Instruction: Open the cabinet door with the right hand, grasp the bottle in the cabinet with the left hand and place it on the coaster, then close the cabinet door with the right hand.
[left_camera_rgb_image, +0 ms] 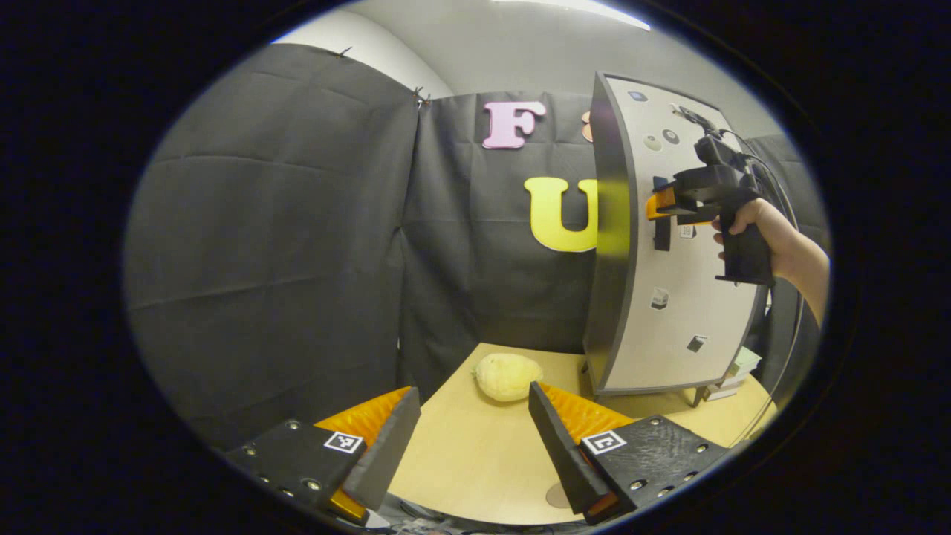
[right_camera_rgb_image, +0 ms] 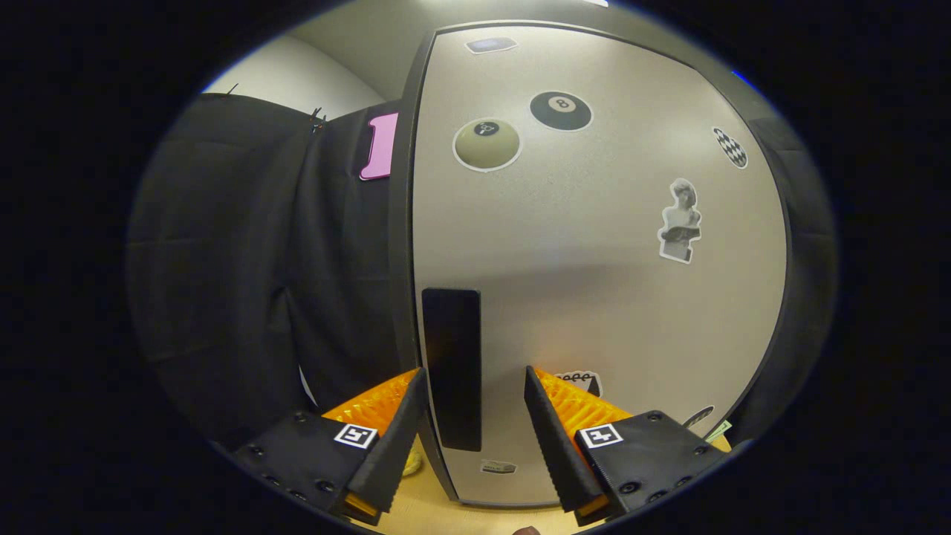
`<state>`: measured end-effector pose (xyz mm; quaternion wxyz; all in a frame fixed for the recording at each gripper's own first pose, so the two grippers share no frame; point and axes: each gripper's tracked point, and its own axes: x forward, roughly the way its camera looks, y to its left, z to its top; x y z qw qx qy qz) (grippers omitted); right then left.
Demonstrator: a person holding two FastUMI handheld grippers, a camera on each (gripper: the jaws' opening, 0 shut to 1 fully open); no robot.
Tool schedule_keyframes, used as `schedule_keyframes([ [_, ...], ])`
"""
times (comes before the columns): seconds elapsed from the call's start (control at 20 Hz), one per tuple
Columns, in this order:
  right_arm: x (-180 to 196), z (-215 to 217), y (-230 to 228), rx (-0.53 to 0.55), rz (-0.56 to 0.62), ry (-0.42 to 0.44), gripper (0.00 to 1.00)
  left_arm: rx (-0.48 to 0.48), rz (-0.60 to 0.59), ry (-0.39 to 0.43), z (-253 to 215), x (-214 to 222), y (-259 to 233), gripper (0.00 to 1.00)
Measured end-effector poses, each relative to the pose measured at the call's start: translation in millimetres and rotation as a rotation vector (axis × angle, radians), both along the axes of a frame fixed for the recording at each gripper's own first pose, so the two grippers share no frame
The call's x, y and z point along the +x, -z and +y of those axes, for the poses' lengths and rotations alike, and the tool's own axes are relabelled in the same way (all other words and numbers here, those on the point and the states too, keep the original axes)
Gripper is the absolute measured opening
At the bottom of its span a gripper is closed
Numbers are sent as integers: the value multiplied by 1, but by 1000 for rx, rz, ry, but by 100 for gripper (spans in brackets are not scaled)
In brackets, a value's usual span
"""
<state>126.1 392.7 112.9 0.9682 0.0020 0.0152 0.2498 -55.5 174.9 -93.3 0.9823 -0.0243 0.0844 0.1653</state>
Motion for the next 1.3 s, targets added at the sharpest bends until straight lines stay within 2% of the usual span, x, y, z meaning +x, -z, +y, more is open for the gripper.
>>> schedule_keyframes([
  [0.1,1,7,1,1,6,-2,63,-17,8,-13,4,-2,5,91],
  [0.15,0,11,2,-9,7,-3,54,-10,1,-33,8,-5,5,89],
  [0.2,-1,10,0,-18,-5,14,37,4,-15,-50,13,-8,2,89],
  [0.5,0,9,1,-22,-3,54,32,9,-55,-33,6,-14,-4,91],
  [0.55,2,10,1,-31,-12,46,27,14,-58,-32,5,-16,-4,93],
  [0.6,1,9,3,-27,-12,30,22,19,-61,-33,4,-17,-6,91],
  [0.8,-2,9,2,-32,3,-30,9,33,-66,-39,6,-19,-7,91],
  [0.85,-3,9,4,-37,4,-39,11,30,-66,-41,5,-19,-6,89],
  [1.1,-11,4,5,-76,-30,-110,11,39,-67,-36,4,-15,-8,91],
  [1.3,-22,-9,8,-83,-26,-188,9,53,-65,-38,0,-17,-9,89],
])
